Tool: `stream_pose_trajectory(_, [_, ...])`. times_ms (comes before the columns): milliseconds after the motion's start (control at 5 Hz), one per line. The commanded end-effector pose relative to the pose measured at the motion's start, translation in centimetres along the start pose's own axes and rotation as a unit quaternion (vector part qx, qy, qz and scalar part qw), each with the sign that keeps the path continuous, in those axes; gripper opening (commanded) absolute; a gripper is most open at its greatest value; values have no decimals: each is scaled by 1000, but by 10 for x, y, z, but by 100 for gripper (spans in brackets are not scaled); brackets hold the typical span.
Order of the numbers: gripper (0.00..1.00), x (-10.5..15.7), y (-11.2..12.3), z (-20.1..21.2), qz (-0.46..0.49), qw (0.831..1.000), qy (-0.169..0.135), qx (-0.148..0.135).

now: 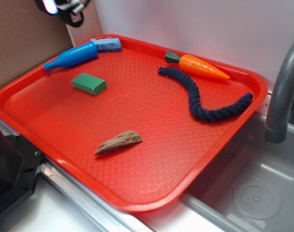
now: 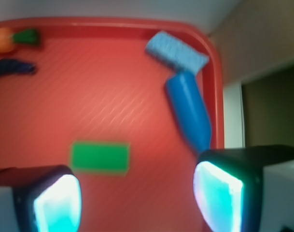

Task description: Grab the blue bottle.

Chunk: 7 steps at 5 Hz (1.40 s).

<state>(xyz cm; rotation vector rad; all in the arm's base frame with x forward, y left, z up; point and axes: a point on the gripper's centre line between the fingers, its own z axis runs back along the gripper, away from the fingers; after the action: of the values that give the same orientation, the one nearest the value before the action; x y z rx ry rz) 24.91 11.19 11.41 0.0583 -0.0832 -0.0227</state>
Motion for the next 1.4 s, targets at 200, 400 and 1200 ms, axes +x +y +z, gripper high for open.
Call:
stream_pose_trajectory(200, [100,35,36,-45,-2,998,-31,46])
stream_pose_trajectory(400, [100,34,38,-51,-8,998,-32,62])
stream_pose_trajectory(1200, [100,30,19,-102,-35,999,-29,7])
